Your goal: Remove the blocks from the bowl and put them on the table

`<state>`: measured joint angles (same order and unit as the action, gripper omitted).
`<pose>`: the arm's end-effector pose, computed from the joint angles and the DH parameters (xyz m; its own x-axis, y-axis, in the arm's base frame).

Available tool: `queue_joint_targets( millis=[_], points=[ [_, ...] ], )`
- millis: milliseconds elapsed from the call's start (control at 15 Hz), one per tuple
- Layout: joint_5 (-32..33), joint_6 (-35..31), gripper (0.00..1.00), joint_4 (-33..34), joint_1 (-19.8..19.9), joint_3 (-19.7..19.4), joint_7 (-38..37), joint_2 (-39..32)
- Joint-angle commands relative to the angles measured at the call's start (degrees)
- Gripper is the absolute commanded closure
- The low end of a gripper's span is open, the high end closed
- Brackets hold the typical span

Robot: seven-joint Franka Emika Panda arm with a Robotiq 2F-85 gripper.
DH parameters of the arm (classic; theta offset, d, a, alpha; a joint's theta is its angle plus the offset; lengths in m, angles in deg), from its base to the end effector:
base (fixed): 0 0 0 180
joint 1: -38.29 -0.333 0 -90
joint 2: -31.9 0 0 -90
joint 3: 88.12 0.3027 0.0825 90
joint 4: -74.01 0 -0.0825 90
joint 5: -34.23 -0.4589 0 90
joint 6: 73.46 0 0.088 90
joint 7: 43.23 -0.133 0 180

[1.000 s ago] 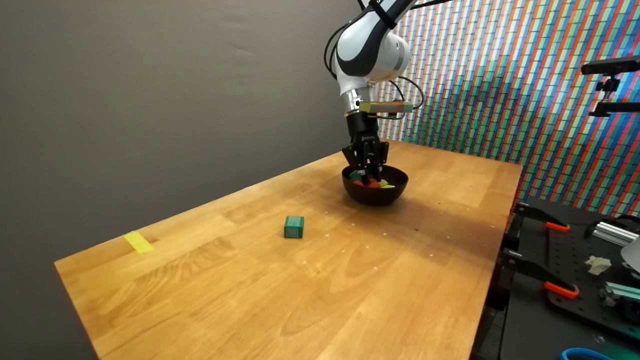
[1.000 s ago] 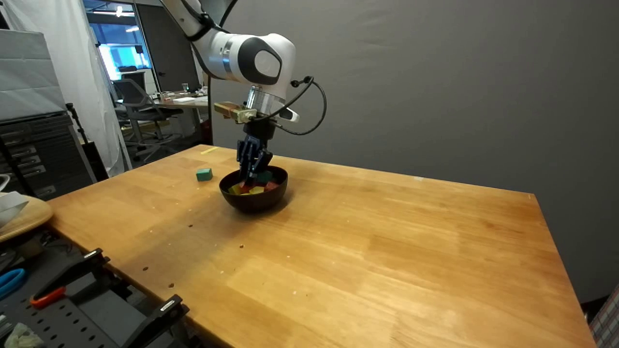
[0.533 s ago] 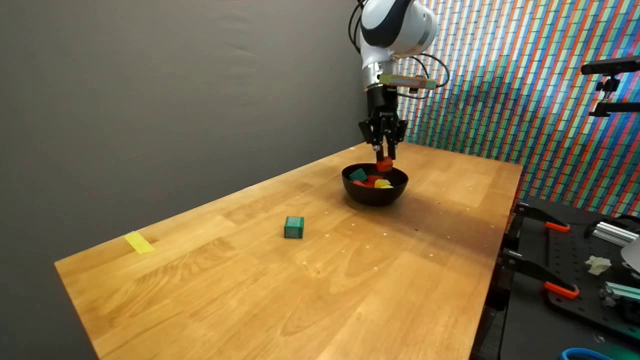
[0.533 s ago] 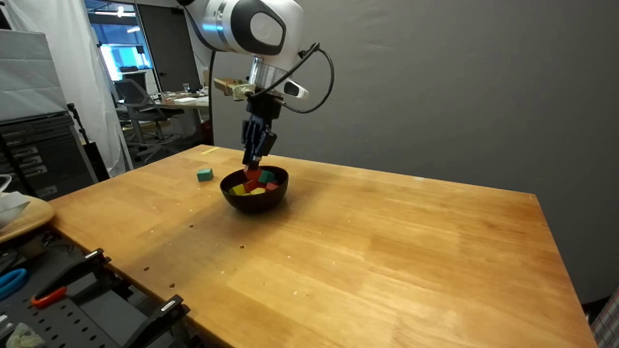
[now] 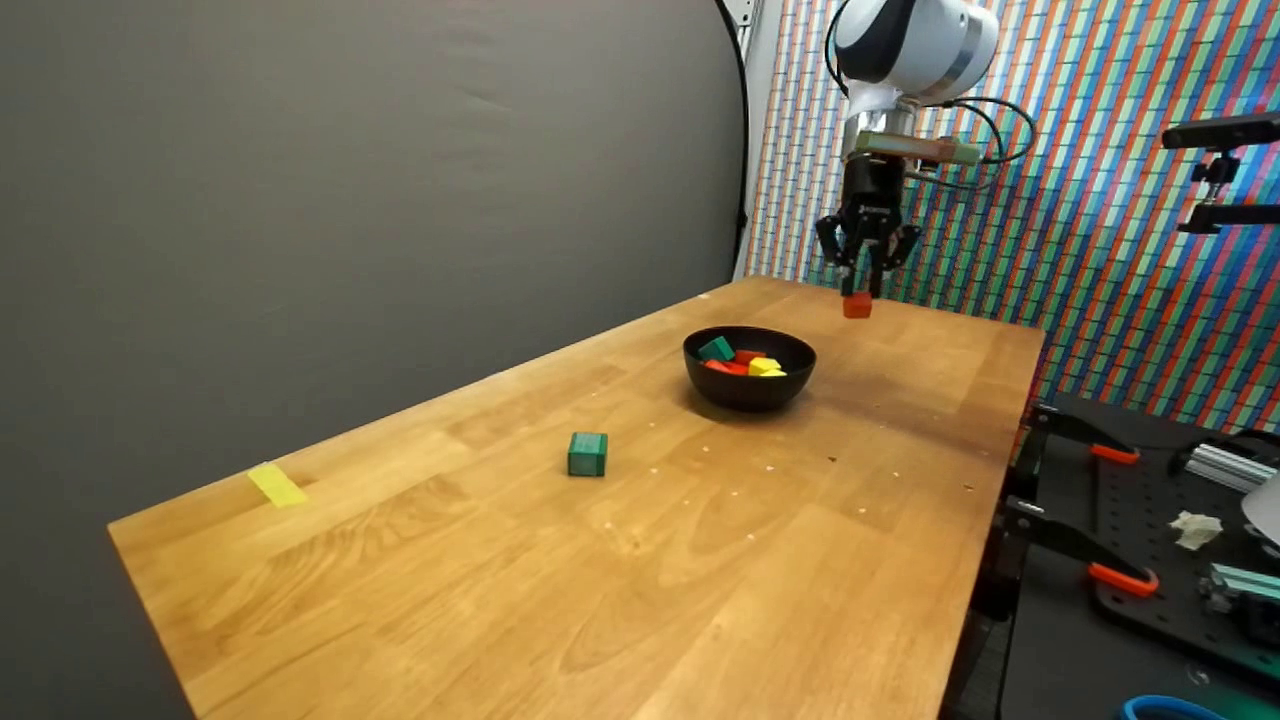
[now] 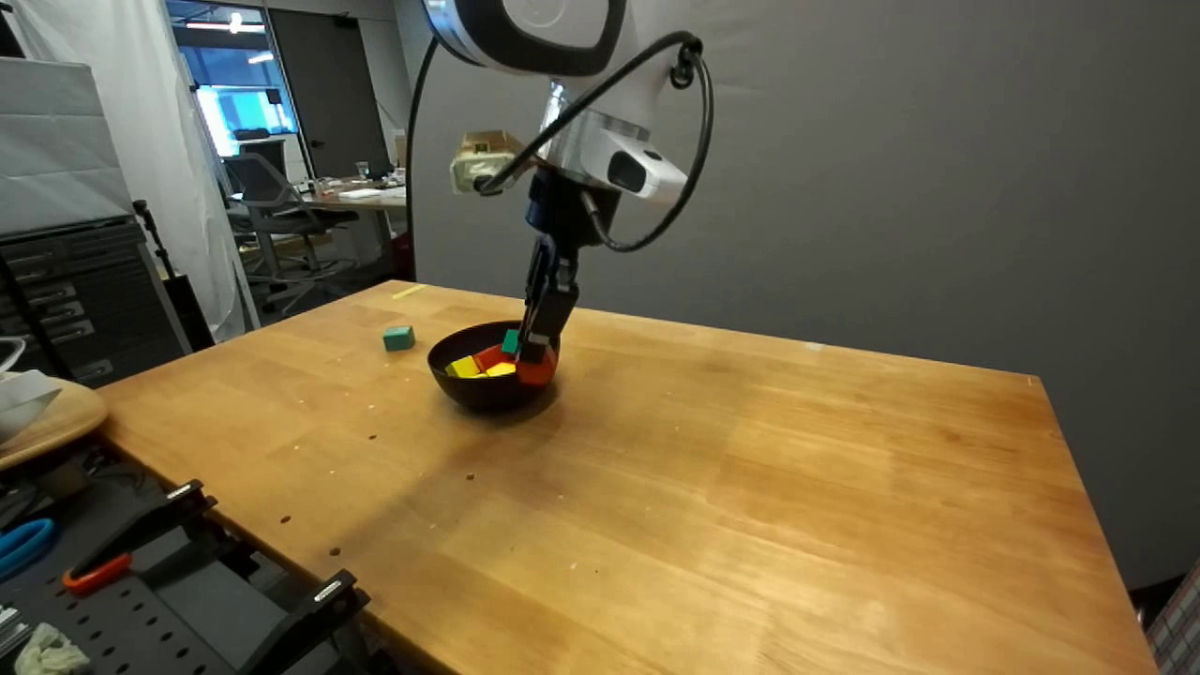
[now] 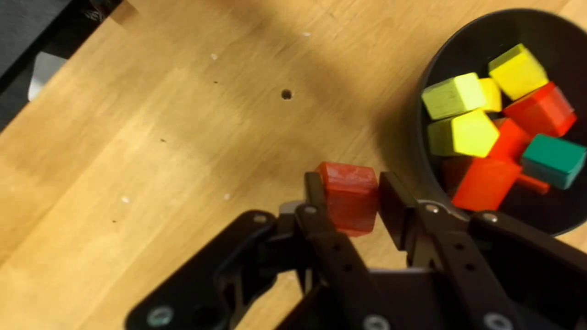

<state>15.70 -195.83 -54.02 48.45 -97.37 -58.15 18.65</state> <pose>0.5188 -0.1655 0.1510 0.6458 -0.6715 -0.3634 -0.7383 -0.6704 -0.0733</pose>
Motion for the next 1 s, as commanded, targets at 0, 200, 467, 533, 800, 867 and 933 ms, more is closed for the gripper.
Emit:
queue_joint_targets(
  millis=[0, 200, 467, 533, 800, 867, 933],
  points=[
    [-2.4, -1.7, 0.79, 2.1, 0.7, -0.6, -2.3, -6.6],
    [-3.1, -3.0, 0.4, 2.6, 0.8, -0.2, -2.6, -9.6],
    [0.8, -11.7, 0.16, -3.0, -2.8, -1.4, -6.6, -4.2],
    [2.2, -14.2, 0.09, -4.8, -3.8, -1.7, -7.8, -2.0],
    [14.1, -21.6, 0.0, -13.6, -9.4, -1.8, -15.0, 9.1],
    [18.0, -20.6, 0.0, -14.8, -10.2, -1.0, -15.9, 11.7],
    [21.0, -18.4, 0.0, -15.6, -10.6, 0.1, -15.9, 14.3]
  ],
)
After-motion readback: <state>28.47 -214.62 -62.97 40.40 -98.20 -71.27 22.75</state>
